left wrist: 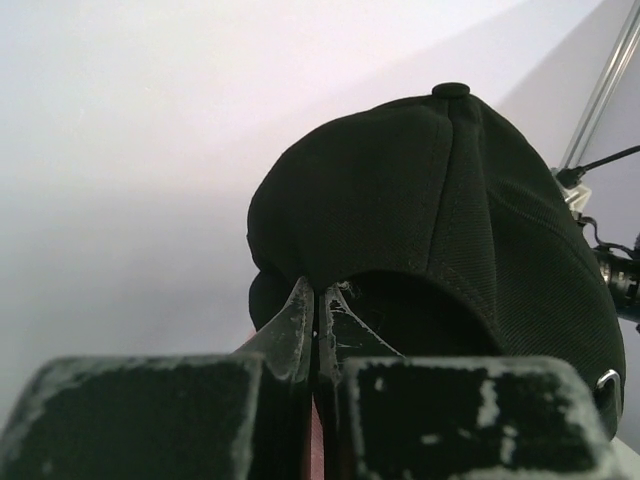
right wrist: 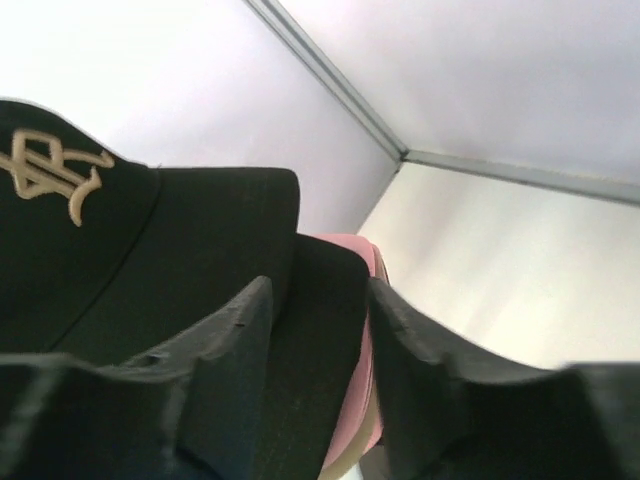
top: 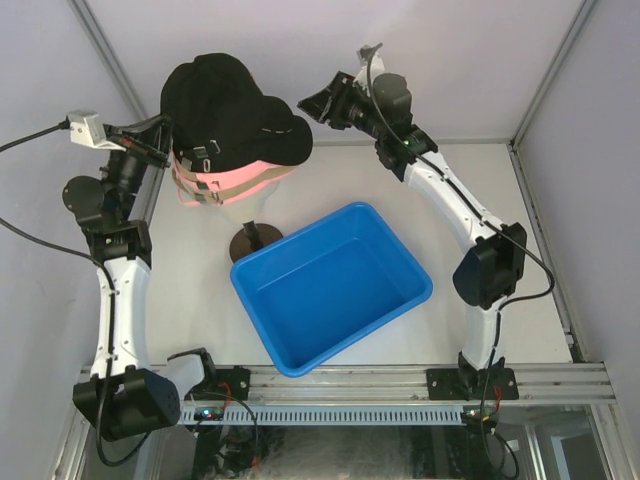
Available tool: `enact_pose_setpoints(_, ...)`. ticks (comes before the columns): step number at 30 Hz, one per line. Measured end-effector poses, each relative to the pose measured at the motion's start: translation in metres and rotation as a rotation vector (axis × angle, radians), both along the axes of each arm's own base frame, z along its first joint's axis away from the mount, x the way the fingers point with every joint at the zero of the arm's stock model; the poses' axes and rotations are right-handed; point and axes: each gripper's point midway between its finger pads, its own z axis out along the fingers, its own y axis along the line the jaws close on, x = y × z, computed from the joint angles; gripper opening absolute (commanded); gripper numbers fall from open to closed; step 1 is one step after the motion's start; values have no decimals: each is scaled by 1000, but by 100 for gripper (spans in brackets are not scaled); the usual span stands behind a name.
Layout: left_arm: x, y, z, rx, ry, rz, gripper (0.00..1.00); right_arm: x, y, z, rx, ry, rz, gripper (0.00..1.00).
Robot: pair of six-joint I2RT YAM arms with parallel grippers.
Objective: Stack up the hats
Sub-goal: Stack the hat on the hat.
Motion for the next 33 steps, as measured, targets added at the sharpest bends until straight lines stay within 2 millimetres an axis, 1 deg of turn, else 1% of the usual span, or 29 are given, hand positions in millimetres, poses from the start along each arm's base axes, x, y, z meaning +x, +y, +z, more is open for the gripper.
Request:
enact_pose_setpoints(1,0,0,0,5,2,4,0,3,0,-3,7,11,5,25)
enact_pose_setpoints(2,1,1,-2,12,5,8,0,6,1,-6,23,28,12,24)
enact_pose_setpoints(3,1,1,-3,18,8,12,0,8,2,-9,37,44,21,26)
enact_pose_setpoints(5,2,2,-4,31,11,20,0,10,7,-12,60,67,44,35)
enact_pose_setpoints(7,3,3,-6,40,16,26,0,11,14,-9,85,78,73,44)
enact_pose_setpoints(9,4,3,-7,48,18,30,0,12,19,-6,110,84,100,49)
enact_pose_setpoints(11,4,3,-7,51,22,32,0,12,24,0,135,86,128,51)
enact_pose_setpoints(17,4,4,-8,64,20,36,0,7,35,9,182,97,207,51)
enact_pose_setpoints(22,4,3,-8,68,20,29,0,5,42,6,191,95,260,51)
enact_pose_setpoints(26,5,2,-9,70,22,24,0,6,43,1,190,107,272,51)
enact_pose_setpoints(33,6,2,-10,71,24,22,0,0,42,7,197,71,324,51)
